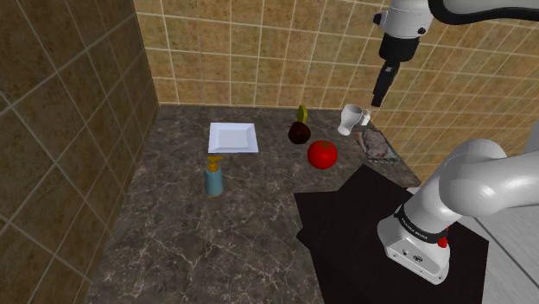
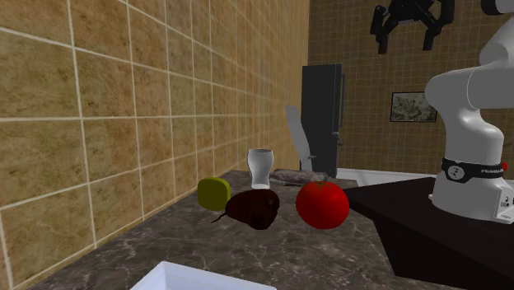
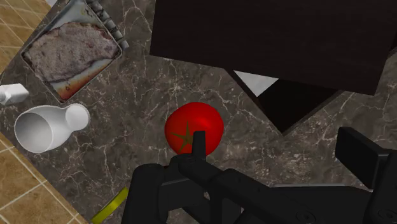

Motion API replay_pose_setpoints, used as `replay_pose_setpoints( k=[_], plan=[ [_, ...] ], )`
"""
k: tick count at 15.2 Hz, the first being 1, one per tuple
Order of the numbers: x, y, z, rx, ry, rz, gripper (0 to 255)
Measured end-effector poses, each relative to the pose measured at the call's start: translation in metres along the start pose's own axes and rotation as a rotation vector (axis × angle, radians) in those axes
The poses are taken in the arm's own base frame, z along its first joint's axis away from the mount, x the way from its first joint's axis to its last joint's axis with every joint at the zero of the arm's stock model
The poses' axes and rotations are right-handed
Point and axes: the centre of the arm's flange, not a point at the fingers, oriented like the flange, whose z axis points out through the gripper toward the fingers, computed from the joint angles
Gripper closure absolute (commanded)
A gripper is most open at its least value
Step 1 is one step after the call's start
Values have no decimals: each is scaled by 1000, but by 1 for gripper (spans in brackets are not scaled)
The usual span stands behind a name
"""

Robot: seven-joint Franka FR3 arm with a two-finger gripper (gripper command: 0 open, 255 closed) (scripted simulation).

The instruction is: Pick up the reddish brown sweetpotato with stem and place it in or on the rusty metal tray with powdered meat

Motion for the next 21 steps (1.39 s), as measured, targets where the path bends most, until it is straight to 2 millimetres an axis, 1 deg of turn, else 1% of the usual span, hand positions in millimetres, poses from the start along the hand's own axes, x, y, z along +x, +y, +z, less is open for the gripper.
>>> replay_pose_setpoints(
  k=[2,4,6,9,11,13,15,18,21],
  plan=[
    [4,3,3,1,-2,-1,0],
    [19,11,16,6,-8,-4,0],
    [40,26,29,10,-14,-8,0],
    [68,42,52,18,-24,-14,0],
    [90,55,68,23,-31,-18,0],
    [106,68,82,28,-37,-22,0],
    [126,80,96,33,-43,-27,0],
    [155,94,124,41,-53,-33,0],
    [182,115,147,48,-63,-39,0]
  ],
)
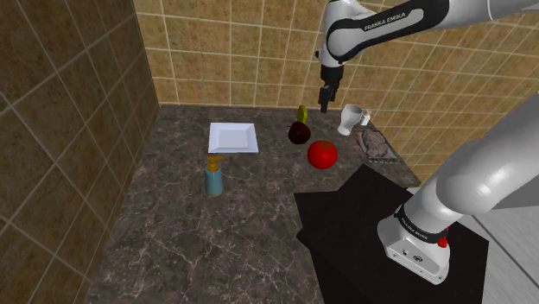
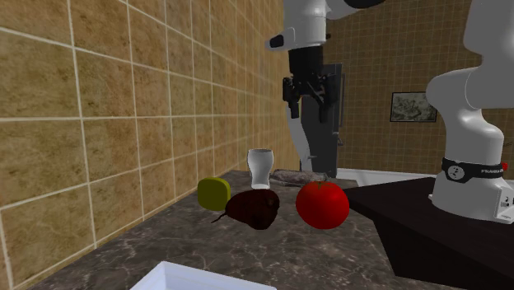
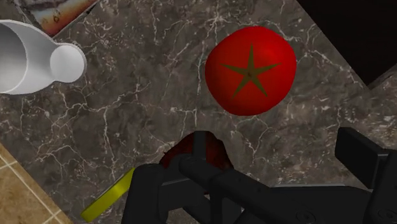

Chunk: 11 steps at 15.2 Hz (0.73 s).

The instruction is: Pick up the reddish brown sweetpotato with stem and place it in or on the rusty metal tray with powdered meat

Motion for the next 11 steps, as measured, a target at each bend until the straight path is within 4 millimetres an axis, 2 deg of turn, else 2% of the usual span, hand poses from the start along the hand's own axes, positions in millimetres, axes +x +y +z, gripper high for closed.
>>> replay_pose_setpoints(
  k=[11],
  plan=[
    [106,66,82,27,-37,-23,0]
  ],
)
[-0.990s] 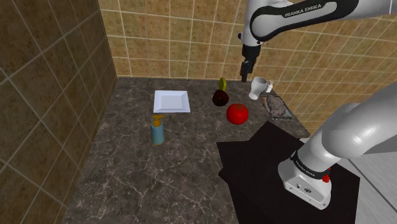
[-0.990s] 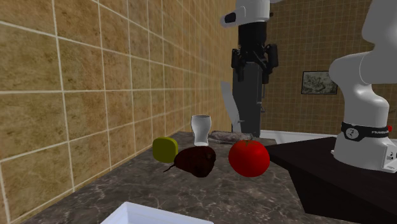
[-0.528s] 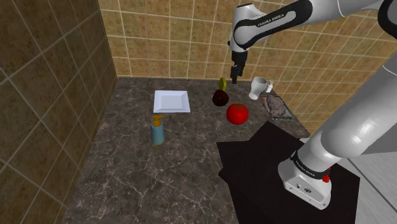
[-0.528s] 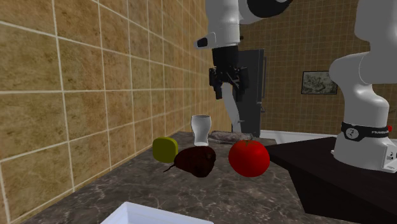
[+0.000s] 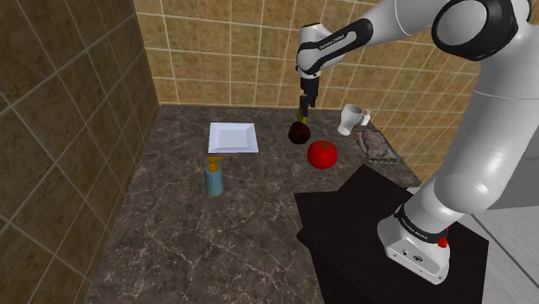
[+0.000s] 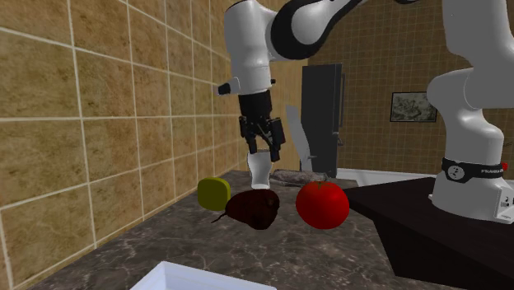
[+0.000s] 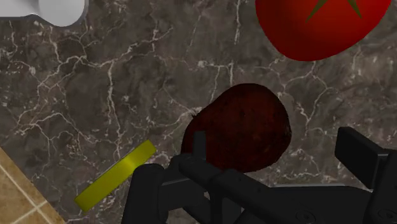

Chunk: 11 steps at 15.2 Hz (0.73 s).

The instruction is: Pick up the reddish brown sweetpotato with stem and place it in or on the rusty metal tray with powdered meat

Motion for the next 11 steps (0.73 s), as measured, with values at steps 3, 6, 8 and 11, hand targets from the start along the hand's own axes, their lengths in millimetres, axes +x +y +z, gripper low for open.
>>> replay_pose_setpoints(
  k=[3,6,8,11],
  plan=[
    [30,20,19,7,-10,-6,0],
    [58,40,46,15,-20,-12,0],
    [78,50,57,20,-27,-16,0],
    [106,69,83,27,-37,-23,0]
  ],
)
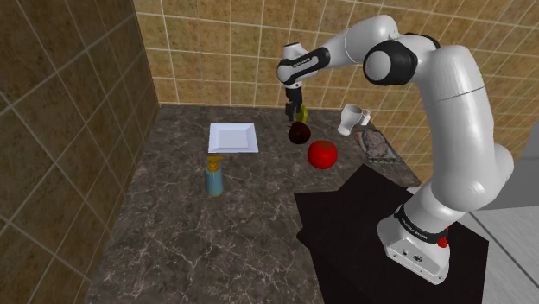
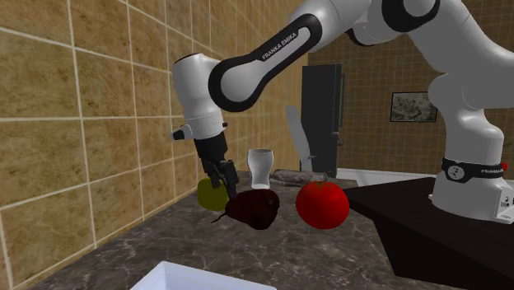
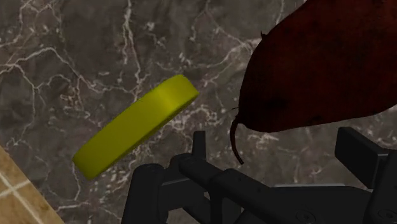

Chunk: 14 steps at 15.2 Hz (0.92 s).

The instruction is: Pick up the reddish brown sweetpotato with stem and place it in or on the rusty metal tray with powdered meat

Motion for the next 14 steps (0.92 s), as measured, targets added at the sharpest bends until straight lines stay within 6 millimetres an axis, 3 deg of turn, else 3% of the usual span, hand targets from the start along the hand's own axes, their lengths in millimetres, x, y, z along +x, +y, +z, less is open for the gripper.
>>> replay_pose_setpoints(
  k=[2,4,10,14],
  plan=[
    [21,12,14,5,-6,-4,0],
    [27,17,26,7,-9,-5,0],
    [30,18,57,7,-9,-6,0],
    [29,18,61,7,-9,-6,0]
  ],
)
